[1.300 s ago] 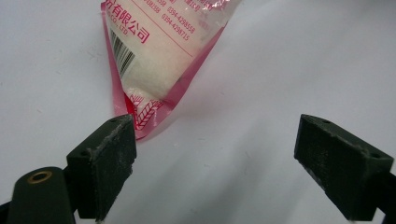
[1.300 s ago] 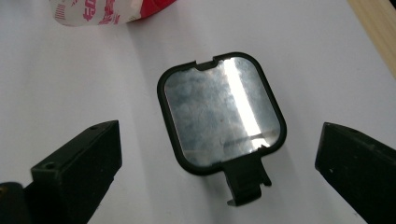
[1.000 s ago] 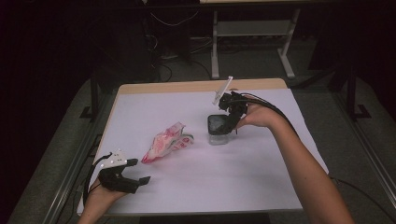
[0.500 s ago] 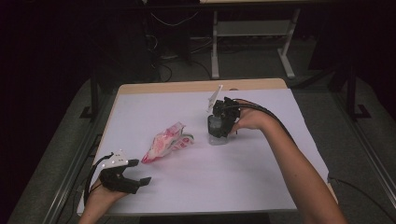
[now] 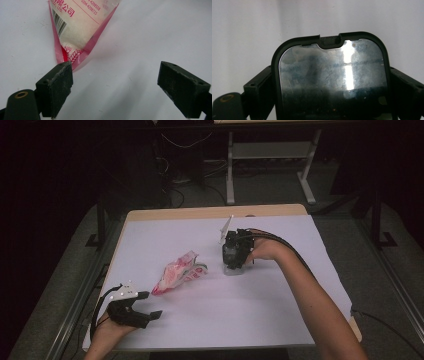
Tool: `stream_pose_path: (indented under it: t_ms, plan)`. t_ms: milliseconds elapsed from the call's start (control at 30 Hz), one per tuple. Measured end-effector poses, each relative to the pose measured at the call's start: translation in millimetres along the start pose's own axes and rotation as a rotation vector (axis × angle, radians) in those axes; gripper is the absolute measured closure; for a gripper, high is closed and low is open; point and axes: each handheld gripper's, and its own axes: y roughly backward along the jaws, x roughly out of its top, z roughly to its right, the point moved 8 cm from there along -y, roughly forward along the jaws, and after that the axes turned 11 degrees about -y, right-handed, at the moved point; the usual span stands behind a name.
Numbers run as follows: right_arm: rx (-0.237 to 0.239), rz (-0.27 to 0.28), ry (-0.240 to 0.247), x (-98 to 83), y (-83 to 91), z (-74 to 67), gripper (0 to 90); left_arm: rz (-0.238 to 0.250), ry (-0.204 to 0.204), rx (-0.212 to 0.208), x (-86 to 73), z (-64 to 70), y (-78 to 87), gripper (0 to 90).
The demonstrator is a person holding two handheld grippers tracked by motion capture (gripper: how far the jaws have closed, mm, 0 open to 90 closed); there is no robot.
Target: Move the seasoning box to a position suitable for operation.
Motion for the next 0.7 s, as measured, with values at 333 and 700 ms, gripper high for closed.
stream_pose_path:
  t_ms: [333, 700]
  plan:
    - [0.017, -0.042, -0.006, -2.9, 5.5, -2.0, 14.3, -0.004, 0.002, -0.007, -0.8, 0.5, -1.6, 12.6]
    - [0.012, -0.154, -0.033, 0.2, 6.3, -2.3, 15.0, 0.0, 0.011, -0.008, -2.2, 0.6, 0.2, 12.6]
